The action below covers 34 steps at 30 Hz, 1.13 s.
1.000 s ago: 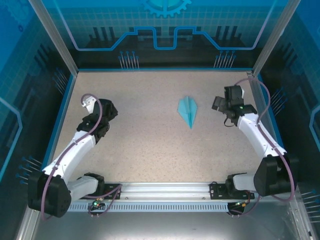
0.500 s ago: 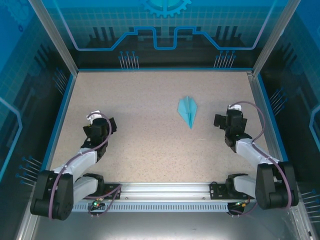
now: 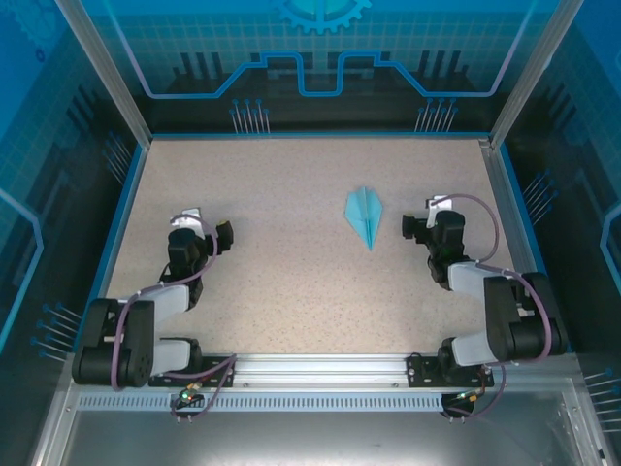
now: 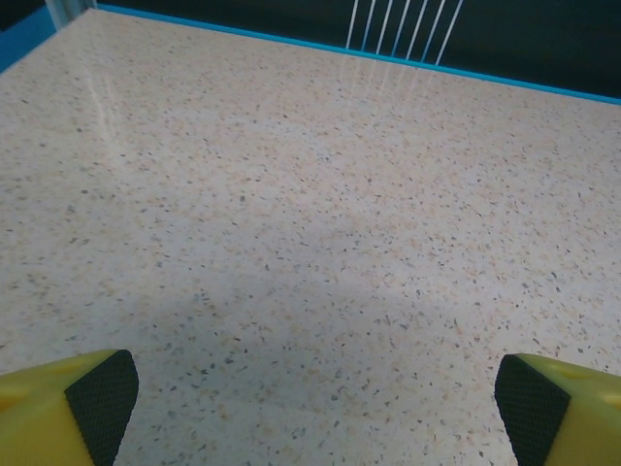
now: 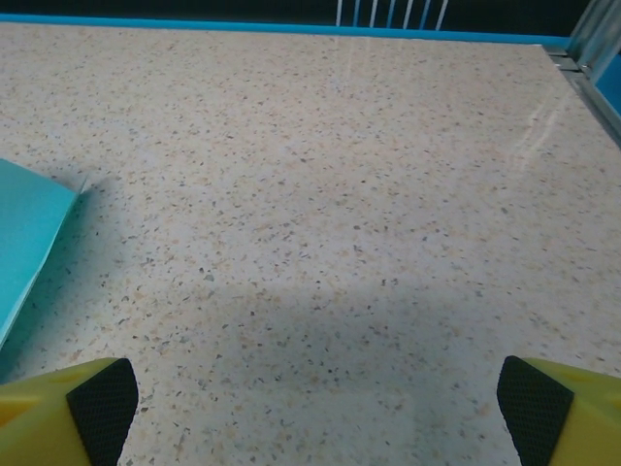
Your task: Fold a paper plane with a square sheet of paper (pick it up from the middle)
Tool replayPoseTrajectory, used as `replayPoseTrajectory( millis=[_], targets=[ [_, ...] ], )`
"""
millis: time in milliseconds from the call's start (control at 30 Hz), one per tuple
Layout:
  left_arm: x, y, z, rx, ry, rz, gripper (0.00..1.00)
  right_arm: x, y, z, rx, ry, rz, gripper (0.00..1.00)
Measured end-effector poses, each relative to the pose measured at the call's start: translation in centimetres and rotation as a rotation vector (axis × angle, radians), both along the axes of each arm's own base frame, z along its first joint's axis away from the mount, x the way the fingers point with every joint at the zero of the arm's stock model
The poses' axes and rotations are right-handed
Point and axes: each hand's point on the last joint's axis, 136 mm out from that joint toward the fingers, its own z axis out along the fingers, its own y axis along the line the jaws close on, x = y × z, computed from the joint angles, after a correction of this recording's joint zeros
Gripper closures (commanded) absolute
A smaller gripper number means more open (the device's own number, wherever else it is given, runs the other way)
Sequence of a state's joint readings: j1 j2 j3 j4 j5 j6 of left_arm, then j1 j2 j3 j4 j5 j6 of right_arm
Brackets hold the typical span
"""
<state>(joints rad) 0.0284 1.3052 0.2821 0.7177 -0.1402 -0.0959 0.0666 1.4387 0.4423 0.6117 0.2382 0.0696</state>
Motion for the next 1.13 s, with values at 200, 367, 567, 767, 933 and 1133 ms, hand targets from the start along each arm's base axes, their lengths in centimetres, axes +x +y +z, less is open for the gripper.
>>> replayPoseTrajectory(
  millis=[200,367,567,767,933,1133],
  targets=[
    [1.8,-0.6,-1.8,-0.014,0.045,-0.035,0.02,0.4,0.5,-0.2,-0.006,-0.022,0.032,0.0],
    [2.6,-0.7,-2.0,-0.002,0.041,-0.05,0.01,0.6,1.0,-0.1,-0.02,-0.044,0.054,0.01],
    [3.1,-1.4,-1.6,0.023,0.032,-0.078,0.02,0.7,1.1,0.1,-0.023,-0.054,0.061,0.01],
    [3.4,-1.6,-1.3,0.032,0.027,-0.088,0.02,0.8,1.1,0.2,-0.023,-0.061,0.061,0.01],
    [3.4,-1.6,-1.4,0.033,0.028,-0.088,0.01,0.8,1.2,0.2,-0.022,-0.061,0.063,0.01],
    [3.4,-1.7,-1.4,0.049,0.028,-0.096,0.01,0.8,1.2,0.2,-0.022,-0.061,0.064,0.0]
  ],
)
